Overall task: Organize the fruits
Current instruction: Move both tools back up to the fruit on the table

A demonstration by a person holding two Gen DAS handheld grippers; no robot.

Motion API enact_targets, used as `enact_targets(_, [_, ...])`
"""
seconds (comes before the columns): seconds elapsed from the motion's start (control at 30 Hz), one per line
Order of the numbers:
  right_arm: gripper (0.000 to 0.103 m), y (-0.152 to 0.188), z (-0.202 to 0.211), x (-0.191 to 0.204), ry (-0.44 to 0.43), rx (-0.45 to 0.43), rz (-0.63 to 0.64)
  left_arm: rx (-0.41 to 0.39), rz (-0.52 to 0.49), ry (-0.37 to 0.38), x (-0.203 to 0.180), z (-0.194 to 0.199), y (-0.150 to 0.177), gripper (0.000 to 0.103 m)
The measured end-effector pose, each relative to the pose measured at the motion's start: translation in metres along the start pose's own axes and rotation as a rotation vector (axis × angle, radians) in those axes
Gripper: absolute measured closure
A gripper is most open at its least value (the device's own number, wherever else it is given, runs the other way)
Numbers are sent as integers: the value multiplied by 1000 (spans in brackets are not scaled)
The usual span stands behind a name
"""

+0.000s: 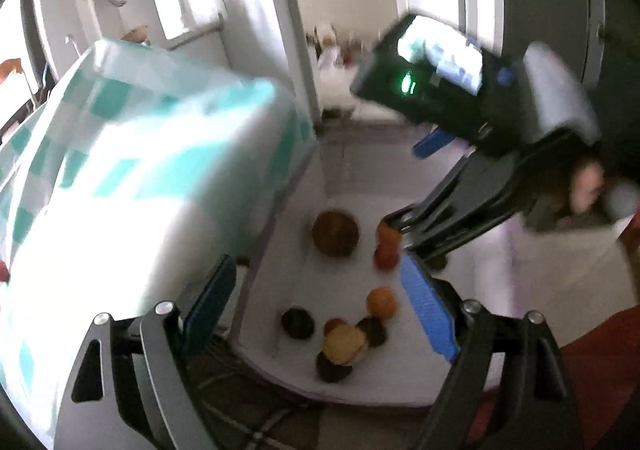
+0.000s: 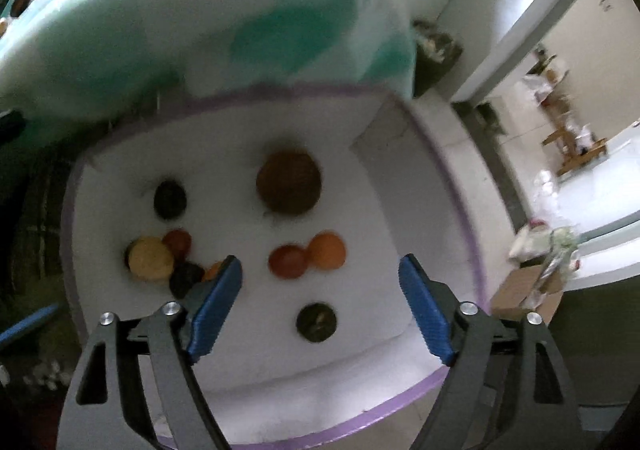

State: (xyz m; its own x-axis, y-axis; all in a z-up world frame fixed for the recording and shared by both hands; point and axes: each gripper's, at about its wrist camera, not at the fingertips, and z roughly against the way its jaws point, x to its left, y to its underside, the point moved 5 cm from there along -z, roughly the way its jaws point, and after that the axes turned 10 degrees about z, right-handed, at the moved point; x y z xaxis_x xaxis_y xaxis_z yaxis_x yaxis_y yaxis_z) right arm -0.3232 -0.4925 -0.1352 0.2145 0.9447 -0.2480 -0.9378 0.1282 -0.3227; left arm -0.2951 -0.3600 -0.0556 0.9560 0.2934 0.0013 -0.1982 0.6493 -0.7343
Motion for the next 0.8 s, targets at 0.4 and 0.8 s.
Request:
enact_targets(0.4, [16, -98, 134, 23, -127, -522, -147, -336, 447, -162, 200, 158, -5, 2])
enact_targets(0.8, [16, -274, 147, 261, -419, -610, 212, -389, 1004, -890, 459, 299, 117, 2])
